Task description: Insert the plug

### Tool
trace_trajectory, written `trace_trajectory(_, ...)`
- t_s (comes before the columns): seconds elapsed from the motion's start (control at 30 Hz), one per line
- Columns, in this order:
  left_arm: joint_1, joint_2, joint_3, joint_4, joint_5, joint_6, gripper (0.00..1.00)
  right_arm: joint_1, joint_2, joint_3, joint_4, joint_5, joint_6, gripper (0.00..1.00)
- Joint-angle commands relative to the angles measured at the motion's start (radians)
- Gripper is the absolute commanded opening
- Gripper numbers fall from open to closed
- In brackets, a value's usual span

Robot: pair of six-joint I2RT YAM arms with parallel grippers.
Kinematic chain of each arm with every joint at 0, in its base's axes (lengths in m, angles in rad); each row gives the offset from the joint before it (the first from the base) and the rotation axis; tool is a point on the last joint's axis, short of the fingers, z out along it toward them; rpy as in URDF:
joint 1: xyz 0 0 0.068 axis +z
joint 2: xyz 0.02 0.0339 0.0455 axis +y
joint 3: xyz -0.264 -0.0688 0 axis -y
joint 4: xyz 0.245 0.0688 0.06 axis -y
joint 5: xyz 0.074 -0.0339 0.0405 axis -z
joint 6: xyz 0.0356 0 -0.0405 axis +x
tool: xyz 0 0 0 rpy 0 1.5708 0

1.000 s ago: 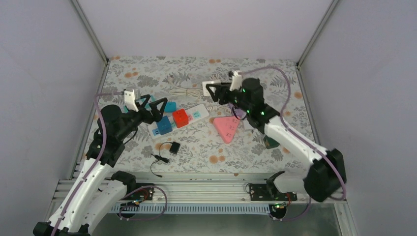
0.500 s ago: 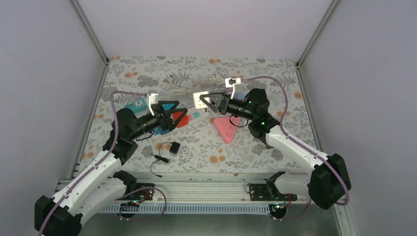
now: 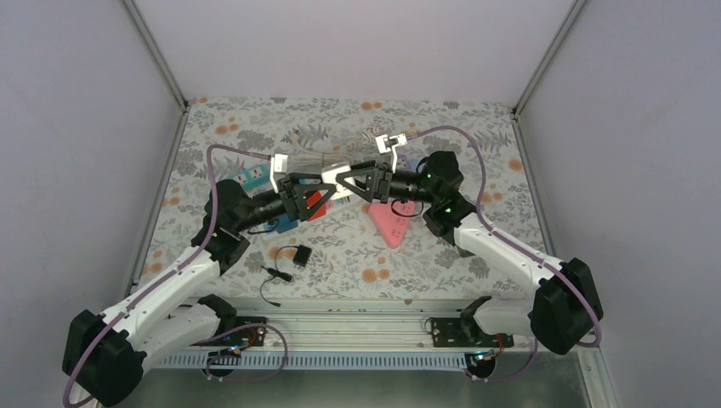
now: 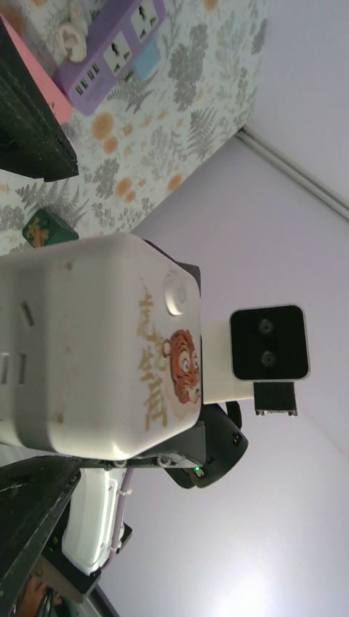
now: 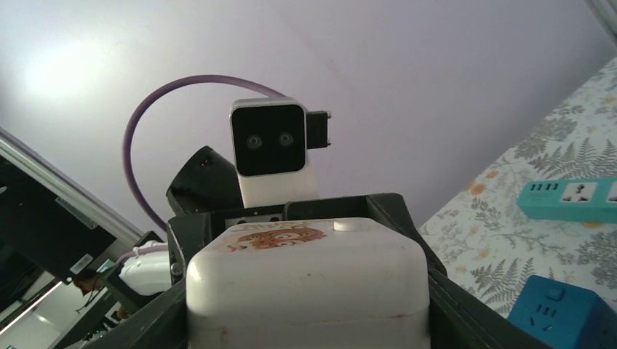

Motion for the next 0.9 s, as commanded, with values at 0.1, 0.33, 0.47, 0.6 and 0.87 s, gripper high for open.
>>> trace_trajectory(0.1, -0.042, -0.015, 0.045, 0.047, 0.025, -0.088, 0.88, 0.017, 0.012, 0.021, 0.137, -0.044, 0.057, 0.53)
trace_trajectory(0.33, -0.070, -0.018, 0.039, 0.069, 0.050, -0.091, 0.78, 0.020, 0.027, 0.016, 0.195, -0.071, 0.083, 0.53)
trace_trajectory(0.47, -0.074, -0.021, 0.074, -0.028, 0.026, -0.014, 0.61, 0.021, 0.022, 0.004, 0.191, -0.067, 0.077, 0.53)
trace_trajectory(0.6, -0.074, -0.021, 0.114, -0.118, -0.020, 0.106, 0.45, 0.020, 0.007, 0.013, 0.117, -0.050, 0.030, 0.58)
trace_trajectory(0.87, -0.076, 0.009, 0.274, -0.390, -0.341, 0.624, 0.40, 0.016, -0.097, 0.146, -0.450, 0.227, -0.330, 1.00)
